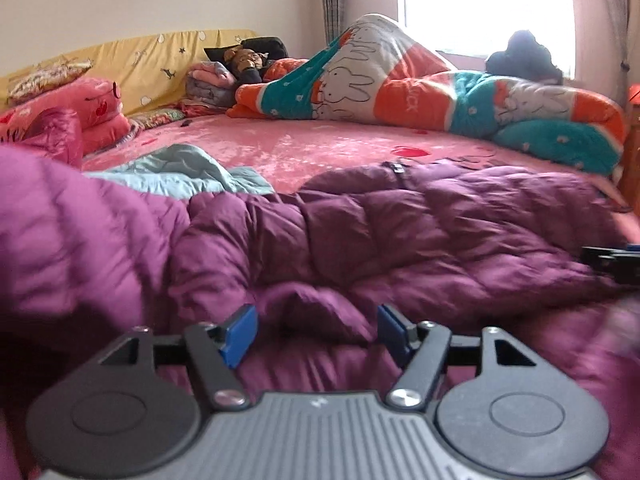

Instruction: Fold large clothes

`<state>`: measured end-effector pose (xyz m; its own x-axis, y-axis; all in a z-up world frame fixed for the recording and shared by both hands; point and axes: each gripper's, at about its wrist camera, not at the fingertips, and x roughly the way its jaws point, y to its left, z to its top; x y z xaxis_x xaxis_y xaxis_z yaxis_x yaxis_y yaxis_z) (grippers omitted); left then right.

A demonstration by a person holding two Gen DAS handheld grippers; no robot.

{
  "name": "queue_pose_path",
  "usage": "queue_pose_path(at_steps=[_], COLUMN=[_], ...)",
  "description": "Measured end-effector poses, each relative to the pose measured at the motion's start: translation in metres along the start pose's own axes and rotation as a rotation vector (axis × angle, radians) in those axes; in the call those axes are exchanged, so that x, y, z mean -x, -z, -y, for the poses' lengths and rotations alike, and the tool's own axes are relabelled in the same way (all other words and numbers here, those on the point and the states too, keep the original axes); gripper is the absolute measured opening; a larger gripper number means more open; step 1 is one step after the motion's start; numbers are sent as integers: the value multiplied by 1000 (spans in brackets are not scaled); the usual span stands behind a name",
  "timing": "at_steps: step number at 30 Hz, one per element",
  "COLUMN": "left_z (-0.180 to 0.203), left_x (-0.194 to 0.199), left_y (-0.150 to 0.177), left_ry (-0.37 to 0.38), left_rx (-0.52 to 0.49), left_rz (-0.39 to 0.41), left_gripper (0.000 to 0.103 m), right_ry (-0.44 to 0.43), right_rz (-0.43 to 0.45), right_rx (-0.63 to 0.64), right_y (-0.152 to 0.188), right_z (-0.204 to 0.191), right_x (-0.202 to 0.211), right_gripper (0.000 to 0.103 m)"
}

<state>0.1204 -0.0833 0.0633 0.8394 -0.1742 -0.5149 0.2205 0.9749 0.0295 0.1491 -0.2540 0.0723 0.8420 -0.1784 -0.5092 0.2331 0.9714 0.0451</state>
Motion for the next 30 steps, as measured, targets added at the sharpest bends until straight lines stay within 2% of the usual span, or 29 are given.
queue_pose_path(at_steps=[4,8,16,21,30], left_z=[9,11,8,7,11], left_x=[26,50,89,107,138], left_y=[26,46,69,86,108], left_ry=[23,31,37,37,39], left_rx=[-13,-6,-3,10,-25], left_rz=[-66,-80,-102,-122,-105], left_gripper=[70,70,73,75,76], right_ry=[20,3,-46,-44,-66], right_rz=[-3,-27,-102,-122,-167], right_rx=[96,174,202,265,276], right_y=[6,24,59,82,113], right_z=[-10,-25,-43,-54,-62], right_x=[26,47,92,121,166], right_gripper=[103,103,103,103,103])
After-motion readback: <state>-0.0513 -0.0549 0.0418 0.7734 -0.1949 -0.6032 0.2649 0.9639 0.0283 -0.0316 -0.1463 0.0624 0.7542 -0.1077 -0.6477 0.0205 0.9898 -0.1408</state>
